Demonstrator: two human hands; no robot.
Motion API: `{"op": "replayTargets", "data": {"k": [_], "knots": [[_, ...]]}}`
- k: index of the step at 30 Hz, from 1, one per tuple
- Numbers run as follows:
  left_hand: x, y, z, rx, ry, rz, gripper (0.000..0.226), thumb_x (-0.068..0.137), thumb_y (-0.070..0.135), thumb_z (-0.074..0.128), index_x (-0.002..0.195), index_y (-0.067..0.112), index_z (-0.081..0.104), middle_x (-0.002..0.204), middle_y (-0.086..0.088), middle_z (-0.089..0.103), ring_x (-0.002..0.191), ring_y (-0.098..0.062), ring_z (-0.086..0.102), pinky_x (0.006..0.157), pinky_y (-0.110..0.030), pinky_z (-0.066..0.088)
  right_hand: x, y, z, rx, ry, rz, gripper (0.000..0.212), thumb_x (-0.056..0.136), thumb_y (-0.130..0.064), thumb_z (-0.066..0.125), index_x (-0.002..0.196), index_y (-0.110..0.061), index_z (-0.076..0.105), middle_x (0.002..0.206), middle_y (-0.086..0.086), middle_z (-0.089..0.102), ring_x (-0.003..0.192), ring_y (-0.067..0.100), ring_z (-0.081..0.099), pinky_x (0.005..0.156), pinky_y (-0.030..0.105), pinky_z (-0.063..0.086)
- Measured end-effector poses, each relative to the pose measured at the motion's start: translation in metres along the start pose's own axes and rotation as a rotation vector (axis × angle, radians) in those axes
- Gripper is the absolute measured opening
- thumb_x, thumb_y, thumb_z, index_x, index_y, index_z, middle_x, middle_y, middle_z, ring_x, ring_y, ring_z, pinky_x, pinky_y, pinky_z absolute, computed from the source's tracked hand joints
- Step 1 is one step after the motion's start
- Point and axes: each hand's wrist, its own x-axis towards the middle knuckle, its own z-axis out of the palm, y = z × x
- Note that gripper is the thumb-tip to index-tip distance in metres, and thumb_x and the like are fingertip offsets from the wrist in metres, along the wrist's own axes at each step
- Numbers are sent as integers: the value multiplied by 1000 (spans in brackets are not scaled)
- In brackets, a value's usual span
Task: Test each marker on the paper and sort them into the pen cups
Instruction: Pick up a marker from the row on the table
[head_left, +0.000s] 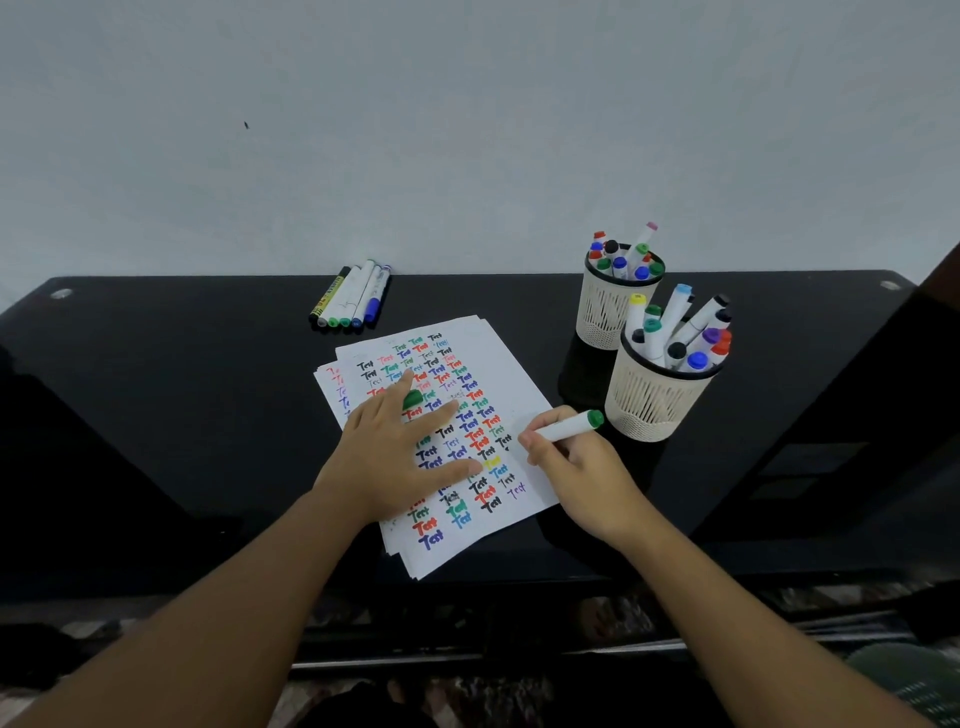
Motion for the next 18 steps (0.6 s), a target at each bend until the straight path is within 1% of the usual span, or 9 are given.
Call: {"op": "replayTargets", "data": {"k": [5, 8, 10, 14, 16, 18], "knots": [[0, 1, -1, -6, -3, -3, 93, 69, 102, 30, 152, 61, 17, 169, 7, -12, 156, -22, -4, 126, -51, 4, 1, -1, 0, 8, -13, 14, 13, 104, -42, 59, 97, -32, 63, 99, -22, 65, 93, 6, 64, 82, 34, 54], [-1, 2, -1, -4, -3, 1, 91, 71, 100, 32, 152, 61, 18, 169, 6, -12, 156, -22, -3, 126, -50, 4, 0, -3, 0, -11, -24, 22, 12, 104, -43, 59, 100, -32, 63, 96, -17, 67, 93, 4, 64, 78, 29, 52], [0, 2, -1, -7, 0, -1, 91, 71, 101, 31, 152, 62, 18, 169, 6, -12, 156, -22, -3, 126, -51, 4, 0, -4, 0, -13, -25, 25, 11, 104, -42, 59, 100, -33, 63, 97, -16, 67, 94, 4, 65, 78, 28, 52], [1, -1, 1, -6, -4, -8, 92, 69, 103, 29, 151, 64, 16, 169, 9, -13, 156, -21, -4, 125, -50, 4, -2, -4, -1, -41, -37, 22, 11, 104, -41, 59, 101, -32, 64, 95, -16, 68, 89, -4, 64, 72, 21, 46], [0, -1, 1, -9, -5, -10, 92, 68, 103, 29, 151, 64, 16, 169, 9, -13, 156, -21, -3, 126, -51, 4, -2, -5, -1, -63, -37, 14, 12, 104, -42, 59, 103, -31, 63, 97, -15, 68, 90, -3, 64, 72, 22, 48], [1, -1, 1, -10, -6, -10, 92, 68, 103, 29, 151, 64, 16, 168, 9, -13, 156, -22, -3, 126, -52, 5, -1, -5, 0, -84, -12, 11, 12, 104, -43, 57, 105, -32, 62, 96, -13, 69, 90, 3, 65, 75, 26, 52]]}}
